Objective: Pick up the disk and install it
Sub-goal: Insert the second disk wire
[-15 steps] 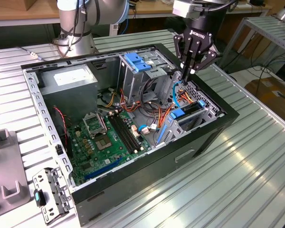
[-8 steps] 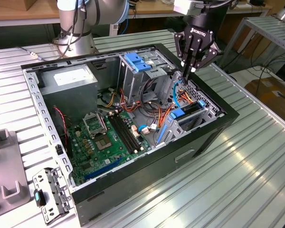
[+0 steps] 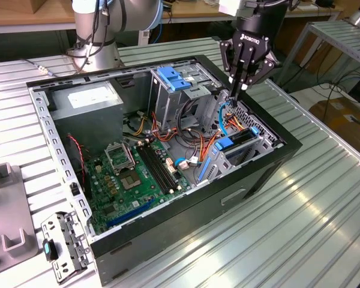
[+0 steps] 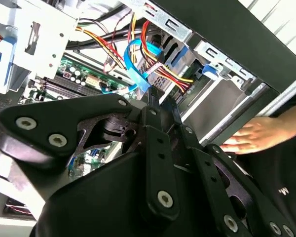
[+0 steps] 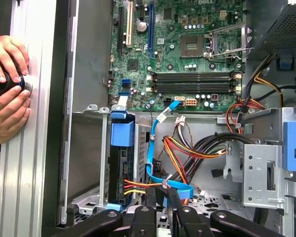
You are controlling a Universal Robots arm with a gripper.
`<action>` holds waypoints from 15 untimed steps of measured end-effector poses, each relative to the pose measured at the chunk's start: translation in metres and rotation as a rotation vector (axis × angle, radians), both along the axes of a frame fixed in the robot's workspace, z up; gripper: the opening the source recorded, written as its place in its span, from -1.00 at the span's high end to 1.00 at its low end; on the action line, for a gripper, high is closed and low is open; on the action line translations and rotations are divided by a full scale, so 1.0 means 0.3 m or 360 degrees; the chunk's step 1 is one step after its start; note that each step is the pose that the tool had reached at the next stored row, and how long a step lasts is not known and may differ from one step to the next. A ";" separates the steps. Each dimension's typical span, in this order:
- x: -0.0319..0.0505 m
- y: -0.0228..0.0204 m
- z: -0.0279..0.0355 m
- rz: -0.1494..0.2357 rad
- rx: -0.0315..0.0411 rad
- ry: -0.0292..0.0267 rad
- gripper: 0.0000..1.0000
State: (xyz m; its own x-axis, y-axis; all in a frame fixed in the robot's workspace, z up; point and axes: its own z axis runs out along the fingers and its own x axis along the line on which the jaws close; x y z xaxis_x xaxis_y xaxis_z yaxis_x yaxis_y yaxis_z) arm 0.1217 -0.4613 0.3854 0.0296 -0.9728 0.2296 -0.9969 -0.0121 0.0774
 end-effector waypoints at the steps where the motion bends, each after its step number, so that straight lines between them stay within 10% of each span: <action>1: 0.000 0.002 -0.004 0.0000 -0.0004 0.00000 0.52; 10: 0.000 -0.001 -0.047 0.0000 -0.0014 -0.00029 0.52; 15: 0.000 -0.001 -0.061 0.0000 -0.0039 -0.00068 0.79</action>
